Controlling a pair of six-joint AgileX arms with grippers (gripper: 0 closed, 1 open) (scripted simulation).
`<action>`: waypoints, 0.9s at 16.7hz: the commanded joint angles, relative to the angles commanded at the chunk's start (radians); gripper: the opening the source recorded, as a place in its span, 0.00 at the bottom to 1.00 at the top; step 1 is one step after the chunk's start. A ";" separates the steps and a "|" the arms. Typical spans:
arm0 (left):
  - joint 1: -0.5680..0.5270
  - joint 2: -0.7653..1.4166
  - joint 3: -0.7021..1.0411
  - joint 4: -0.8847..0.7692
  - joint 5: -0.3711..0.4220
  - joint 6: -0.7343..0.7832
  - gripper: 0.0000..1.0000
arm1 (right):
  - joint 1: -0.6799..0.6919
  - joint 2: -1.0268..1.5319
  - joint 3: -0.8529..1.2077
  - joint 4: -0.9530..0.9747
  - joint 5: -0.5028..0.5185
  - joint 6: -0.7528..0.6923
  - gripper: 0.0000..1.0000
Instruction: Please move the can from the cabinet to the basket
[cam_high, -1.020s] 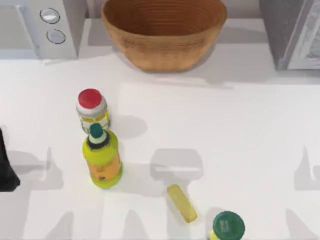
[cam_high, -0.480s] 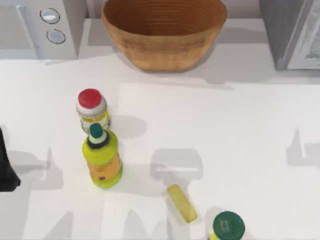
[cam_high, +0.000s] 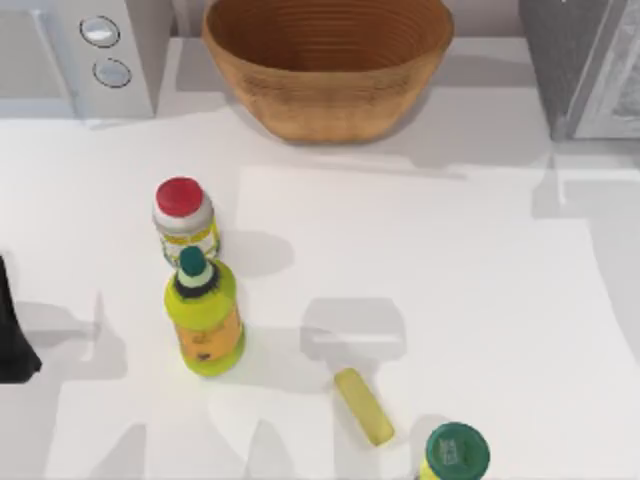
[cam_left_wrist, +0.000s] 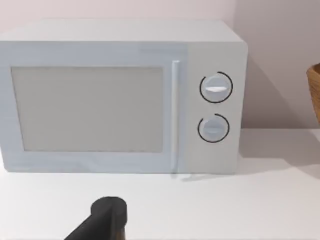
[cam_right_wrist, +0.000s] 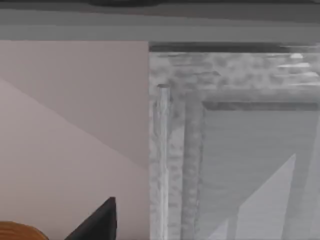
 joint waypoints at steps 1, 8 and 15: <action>0.000 0.000 0.000 0.000 0.000 0.000 1.00 | 0.009 0.067 0.091 -0.022 0.010 0.001 1.00; 0.000 0.000 0.000 0.000 0.000 0.000 1.00 | 0.057 0.419 0.573 -0.131 0.063 0.005 1.00; 0.000 0.000 0.000 0.000 0.000 0.000 1.00 | 0.064 0.474 0.645 -0.148 0.071 0.007 1.00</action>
